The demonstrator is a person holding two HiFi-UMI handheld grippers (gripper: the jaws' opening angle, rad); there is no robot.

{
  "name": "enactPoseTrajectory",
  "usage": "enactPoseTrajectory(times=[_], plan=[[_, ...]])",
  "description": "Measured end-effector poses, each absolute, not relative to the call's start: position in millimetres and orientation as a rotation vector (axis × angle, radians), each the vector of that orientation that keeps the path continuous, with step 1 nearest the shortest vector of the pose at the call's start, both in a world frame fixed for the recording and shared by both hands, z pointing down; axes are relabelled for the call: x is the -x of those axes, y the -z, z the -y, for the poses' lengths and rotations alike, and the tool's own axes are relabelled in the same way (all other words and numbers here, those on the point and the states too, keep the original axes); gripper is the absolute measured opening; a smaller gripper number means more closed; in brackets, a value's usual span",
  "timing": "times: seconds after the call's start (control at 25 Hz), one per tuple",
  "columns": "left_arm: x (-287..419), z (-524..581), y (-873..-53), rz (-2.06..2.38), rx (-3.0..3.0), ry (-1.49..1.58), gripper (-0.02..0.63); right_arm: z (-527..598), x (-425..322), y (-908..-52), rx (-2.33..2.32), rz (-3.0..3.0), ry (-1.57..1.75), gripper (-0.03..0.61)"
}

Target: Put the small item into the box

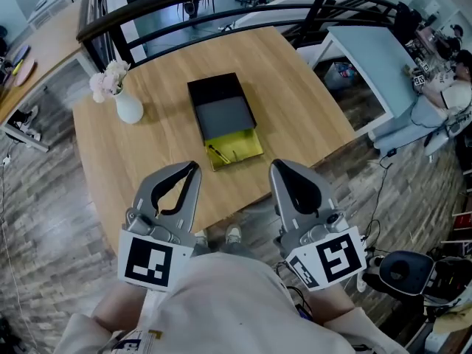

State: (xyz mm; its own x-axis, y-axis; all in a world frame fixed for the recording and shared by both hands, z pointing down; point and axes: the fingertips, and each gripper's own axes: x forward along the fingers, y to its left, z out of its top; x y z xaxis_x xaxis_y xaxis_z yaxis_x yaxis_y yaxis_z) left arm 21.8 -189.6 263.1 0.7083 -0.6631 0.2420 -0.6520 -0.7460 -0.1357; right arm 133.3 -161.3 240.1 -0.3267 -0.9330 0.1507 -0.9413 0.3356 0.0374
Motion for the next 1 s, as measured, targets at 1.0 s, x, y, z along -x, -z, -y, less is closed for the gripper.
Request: enactPoseTrajectory(times=[1.0], plan=[[-20.7,184.8,-285.0,-1.090,2.828,0.511,0.002,158.0,-132.6,-275.5,-1.654,2.356,-0.151,-0.002]])
